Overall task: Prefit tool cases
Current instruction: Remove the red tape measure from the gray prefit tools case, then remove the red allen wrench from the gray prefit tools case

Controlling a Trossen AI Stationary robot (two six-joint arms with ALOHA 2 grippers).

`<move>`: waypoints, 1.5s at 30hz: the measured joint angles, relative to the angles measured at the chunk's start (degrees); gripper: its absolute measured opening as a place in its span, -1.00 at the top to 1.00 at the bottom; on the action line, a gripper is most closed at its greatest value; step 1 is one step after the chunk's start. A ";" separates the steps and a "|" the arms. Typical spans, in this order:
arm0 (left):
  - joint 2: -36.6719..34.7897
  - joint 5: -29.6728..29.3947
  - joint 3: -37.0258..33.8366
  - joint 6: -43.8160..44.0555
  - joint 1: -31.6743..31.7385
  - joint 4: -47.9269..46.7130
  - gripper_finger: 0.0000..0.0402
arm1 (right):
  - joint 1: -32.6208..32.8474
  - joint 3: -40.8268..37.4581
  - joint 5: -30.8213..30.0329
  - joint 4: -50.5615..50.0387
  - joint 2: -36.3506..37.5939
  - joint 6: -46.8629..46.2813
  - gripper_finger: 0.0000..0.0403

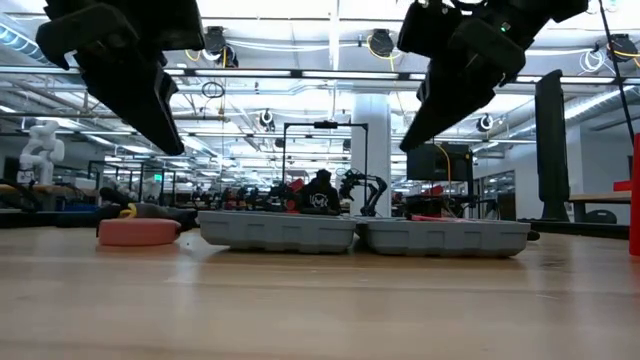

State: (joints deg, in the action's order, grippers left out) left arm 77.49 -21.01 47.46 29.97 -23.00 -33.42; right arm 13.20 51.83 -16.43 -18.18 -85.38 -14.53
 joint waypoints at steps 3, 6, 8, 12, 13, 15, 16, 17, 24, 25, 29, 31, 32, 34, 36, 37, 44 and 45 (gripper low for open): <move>-0.02 0.02 0.00 1.08 0.02 -0.64 0.39 | -0.50 0.00 -0.05 -2.03 0.00 -1.31 0.70; -0.04 -1.10 0.00 -0.15 0.04 0.73 0.33 | -1.26 0.02 -0.79 -5.39 0.00 -2.90 0.63; -0.04 -2.35 0.00 -1.49 0.32 2.48 0.32 | -1.69 0.00 -1.33 -8.58 0.00 -4.49 0.59; -0.04 -4.80 0.00 -5.49 2.30 6.33 0.32 | -1.84 0.02 -1.22 -11.71 0.00 -6.04 0.54; -0.04 -5.66 0.00 -6.98 2.99 7.25 0.32 | -1.62 0.01 -1.00 -11.59 0.00 -5.97 0.53; -0.04 -6.88 0.00 -9.87 4.56 8.96 0.32 | -1.41 0.00 0.18 -11.16 -0.16 -5.34 0.51; -0.04 -7.15 0.00 -11.27 5.44 9.82 0.32 | -1.41 0.02 0.60 -10.47 -0.49 -4.81 0.50; -0.04 -7.29 0.00 -12.51 6.30 10.70 0.32 | -1.41 0.02 1.50 -10.01 -0.79 -4.43 0.48; -0.04 -7.48 0.00 -17.48 10.29 16.70 0.32 | -1.91 0.02 1.77 -8.37 -4.14 -4.93 0.28; -0.04 -7.47 0.00 -17.81 10.51 16.78 0.32 | -1.91 0.02 1.82 -7.91 -4.58 -5.40 0.24; -0.04 -7.46 0.00 -18.39 10.66 16.75 0.32 | -1.92 0.04 4.00 -3.84 -6.65 -6.72 0.10; -0.04 -7.46 0.00 -18.37 10.62 16.67 0.32 | -2.06 0.04 4.43 -3.03 -8.14 -7.23 0.04; -0.04 -7.46 0.00 -18.37 10.62 16.67 0.32 | -2.18 0.04 4.48 -2.70 -8.85 -7.32 0.01; -0.03 -7.42 0.00 -18.39 10.62 16.63 0.32 | -2.36 0.05 4.49 -2.51 -10.21 -8.35 -0.04; 0.15 -7.44 0.00 -18.39 10.62 16.64 0.32 | -2.63 0.20 4.33 -2.10 -11.26 -9.79 -0.07; 0.20 -7.42 0.00 -18.39 10.62 16.58 0.32 | -2.77 0.31 4.30 -1.98 -11.92 -10.49 -0.08; 1.89 -7.38 0.00 -18.34 10.62 16.76 0.32 | -3.81 0.53 3.78 -0.98 -15.73 -11.68 -0.04; 2.27 -7.37 0.00 -18.32 10.62 16.74 0.32 | -3.95 0.61 3.67 -0.73 -16.02 -11.84 -0.02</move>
State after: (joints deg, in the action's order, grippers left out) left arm 79.76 -28.38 47.46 11.65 -12.38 -16.69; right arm 9.25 52.45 -12.76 -18.91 -101.41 -26.37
